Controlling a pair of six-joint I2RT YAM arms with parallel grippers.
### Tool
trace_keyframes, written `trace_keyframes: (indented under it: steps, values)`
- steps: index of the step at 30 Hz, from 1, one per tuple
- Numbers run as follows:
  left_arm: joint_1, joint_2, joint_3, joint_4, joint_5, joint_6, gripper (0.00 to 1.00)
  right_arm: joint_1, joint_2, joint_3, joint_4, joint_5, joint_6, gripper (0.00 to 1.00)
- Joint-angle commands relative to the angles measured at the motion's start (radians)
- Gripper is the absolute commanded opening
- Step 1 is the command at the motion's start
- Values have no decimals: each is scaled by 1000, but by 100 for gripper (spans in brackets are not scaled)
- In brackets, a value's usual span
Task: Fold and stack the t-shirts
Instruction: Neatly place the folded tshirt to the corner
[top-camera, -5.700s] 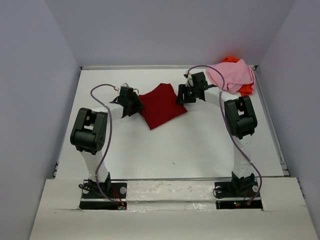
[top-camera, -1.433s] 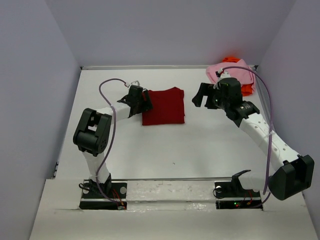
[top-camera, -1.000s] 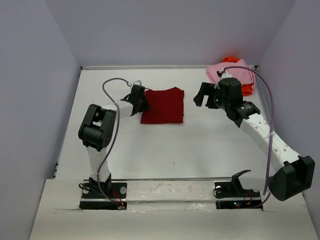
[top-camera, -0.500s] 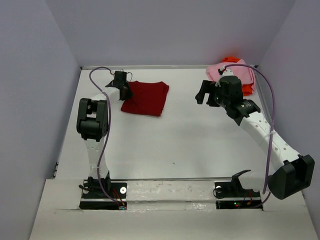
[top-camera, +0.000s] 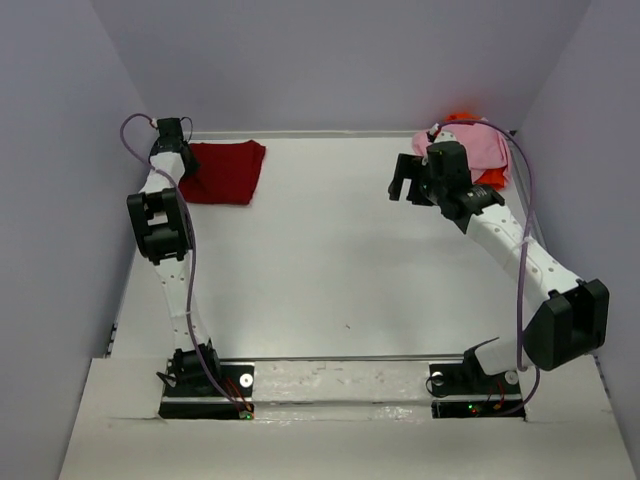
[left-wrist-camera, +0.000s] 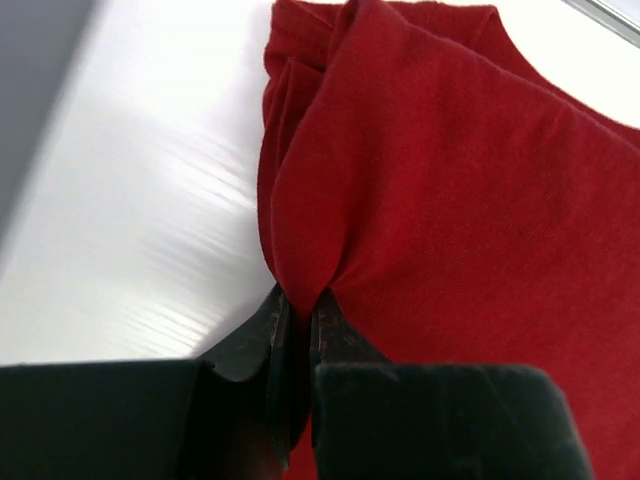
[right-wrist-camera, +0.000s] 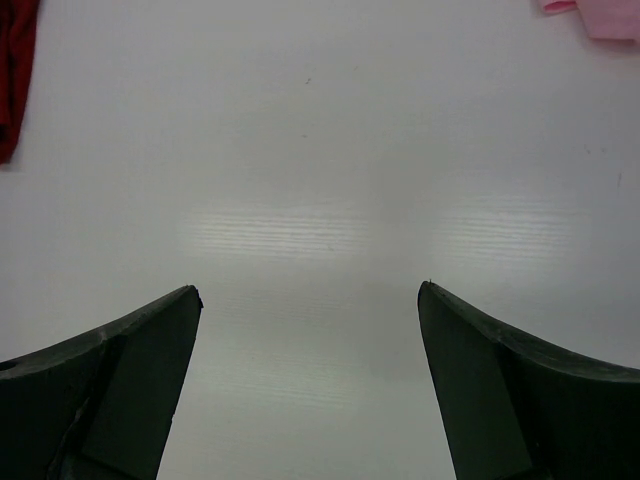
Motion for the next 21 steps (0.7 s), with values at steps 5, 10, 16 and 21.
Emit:
trace_keyframes:
  steps: [5, 10, 16, 21]
  values:
    - [62, 122, 244, -41, -110, 104, 4, 6, 49, 107, -16, 19, -2, 94]
    - [84, 136, 280, 2, -120, 99, 9, 6, 89, 130, -27, -34, 18, 94]
    - [84, 133, 289, 28, -115, 128, 37, 6, 88, 124, -25, -44, 26, 94]
    - [84, 30, 252, 20, -169, 134, 78, 6, 71, 171, -24, -11, -8, 96]
